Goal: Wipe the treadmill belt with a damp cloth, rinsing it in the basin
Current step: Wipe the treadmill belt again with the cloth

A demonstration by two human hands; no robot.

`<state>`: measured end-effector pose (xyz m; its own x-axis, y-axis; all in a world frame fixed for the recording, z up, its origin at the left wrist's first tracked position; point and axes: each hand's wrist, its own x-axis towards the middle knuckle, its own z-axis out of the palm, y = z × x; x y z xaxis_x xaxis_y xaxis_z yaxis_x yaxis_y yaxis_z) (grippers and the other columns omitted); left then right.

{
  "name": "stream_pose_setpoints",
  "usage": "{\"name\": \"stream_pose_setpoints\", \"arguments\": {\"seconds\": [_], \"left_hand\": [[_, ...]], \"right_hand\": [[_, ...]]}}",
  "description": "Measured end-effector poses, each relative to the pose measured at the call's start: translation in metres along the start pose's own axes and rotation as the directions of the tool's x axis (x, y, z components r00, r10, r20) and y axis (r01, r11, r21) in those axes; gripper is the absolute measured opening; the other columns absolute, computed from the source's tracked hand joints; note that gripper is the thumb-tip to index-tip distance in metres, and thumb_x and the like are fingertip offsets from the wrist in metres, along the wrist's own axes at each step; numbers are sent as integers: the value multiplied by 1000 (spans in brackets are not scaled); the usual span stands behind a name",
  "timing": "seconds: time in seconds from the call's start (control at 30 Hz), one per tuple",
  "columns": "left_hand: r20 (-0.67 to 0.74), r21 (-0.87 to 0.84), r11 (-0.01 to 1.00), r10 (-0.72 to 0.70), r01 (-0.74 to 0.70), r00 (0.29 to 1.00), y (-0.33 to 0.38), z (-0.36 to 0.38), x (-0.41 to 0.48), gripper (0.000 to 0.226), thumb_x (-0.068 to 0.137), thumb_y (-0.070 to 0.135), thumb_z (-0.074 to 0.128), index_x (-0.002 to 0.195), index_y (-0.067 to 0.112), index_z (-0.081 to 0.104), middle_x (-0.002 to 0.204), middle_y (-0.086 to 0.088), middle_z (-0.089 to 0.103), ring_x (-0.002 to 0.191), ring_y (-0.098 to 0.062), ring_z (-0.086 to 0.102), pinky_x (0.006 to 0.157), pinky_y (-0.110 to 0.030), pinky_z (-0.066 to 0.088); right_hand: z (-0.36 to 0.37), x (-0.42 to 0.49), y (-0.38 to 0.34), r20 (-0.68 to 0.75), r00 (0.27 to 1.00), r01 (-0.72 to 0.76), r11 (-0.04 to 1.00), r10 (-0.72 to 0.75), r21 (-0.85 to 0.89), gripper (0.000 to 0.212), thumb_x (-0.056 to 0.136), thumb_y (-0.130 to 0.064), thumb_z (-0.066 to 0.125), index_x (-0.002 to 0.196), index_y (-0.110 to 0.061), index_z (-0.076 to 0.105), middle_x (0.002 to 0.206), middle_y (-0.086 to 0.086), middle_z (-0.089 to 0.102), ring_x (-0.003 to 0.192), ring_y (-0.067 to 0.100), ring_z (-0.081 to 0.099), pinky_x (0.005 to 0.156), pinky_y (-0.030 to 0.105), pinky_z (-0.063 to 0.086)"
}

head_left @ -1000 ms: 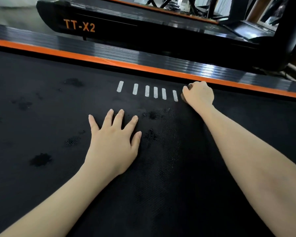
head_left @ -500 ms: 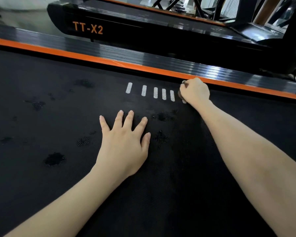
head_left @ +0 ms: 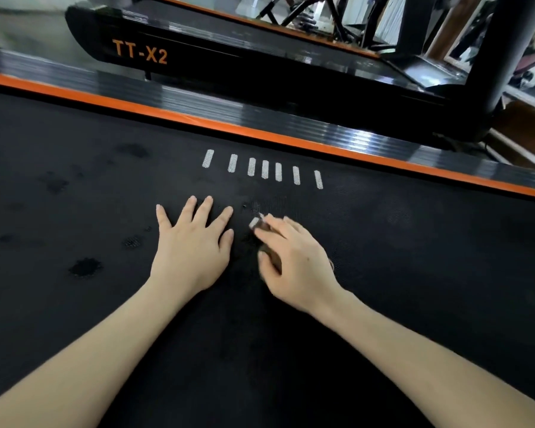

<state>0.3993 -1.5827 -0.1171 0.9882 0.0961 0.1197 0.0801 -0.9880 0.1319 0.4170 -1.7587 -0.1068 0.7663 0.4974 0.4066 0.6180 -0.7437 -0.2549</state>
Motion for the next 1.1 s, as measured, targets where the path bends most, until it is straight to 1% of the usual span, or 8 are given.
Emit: {"name": "stream_pose_setpoints", "arguments": {"seconds": [0.13,0.27,0.37,0.67,0.8,0.93,1.0,1.1], "left_hand": [[-7,7,1000,-1,1,1000,0,2,-1,51,99,45,17,149,36,16,159,0,12,146,-22,3,113,-59,2],[-1,8,1000,-9,9,1000,1,0,0,50,100,44,17,149,37,18,158,0,14,146,-22,5,113,-59,4],[14,5,1000,-7,7,1000,1,-2,2,49,100,43,18,149,36,19,158,0,14,146,-22,5,113,-60,3],[47,-24,1000,3,-2,999,-1,-12,-4,54,100,44,21,150,26,18,158,-2,15,145,-28,8,113,-59,5],[31,51,996,70,-71,997,-6,-26,-28,56,99,47,18,151,24,16,158,-1,13,145,-31,6,112,-59,2],[93,123,988,87,-98,992,-24,-39,-63,55,100,46,14,151,26,15,159,-2,9,145,-31,4,113,-57,3],[111,137,988,62,-77,992,-35,-43,-77,56,100,47,15,151,25,15,159,-3,9,145,-31,3,113,-56,4],[143,111,994,-6,-10,990,-47,-43,-91,57,99,48,15,151,25,15,159,-3,9,145,-31,3,114,-56,6]], "right_hand": [[1,22,18,-29,997,69,997,-70,-26,35,85,-24,46,107,-11,70,109,10,66,99,31,63,88,41,52],[16,73,42,-17,979,-201,970,201,-135,33,89,-22,44,111,-13,68,104,7,62,93,31,58,85,38,46],[20,64,32,-31,966,-259,957,257,-129,43,84,-27,37,107,-9,68,108,9,63,95,34,57,89,44,44],[-48,-113,-53,175,985,-6,999,-2,45,41,92,-29,38,122,-17,63,137,1,52,132,27,42,112,40,29],[-63,-129,-40,248,949,194,981,-195,29,37,92,-24,42,120,-17,64,134,5,55,128,27,48,110,40,34],[-43,-60,-20,143,972,-173,981,185,-93,35,94,-17,41,116,-13,67,126,12,59,118,33,53,105,35,34],[-34,-53,-26,146,953,-247,959,266,-137,45,93,-24,30,116,-10,66,128,11,57,117,34,52,105,39,34],[-43,-97,-52,239,971,18,999,-7,-41,47,91,-27,31,118,-7,65,132,12,56,123,35,51,108,47,35]]}}
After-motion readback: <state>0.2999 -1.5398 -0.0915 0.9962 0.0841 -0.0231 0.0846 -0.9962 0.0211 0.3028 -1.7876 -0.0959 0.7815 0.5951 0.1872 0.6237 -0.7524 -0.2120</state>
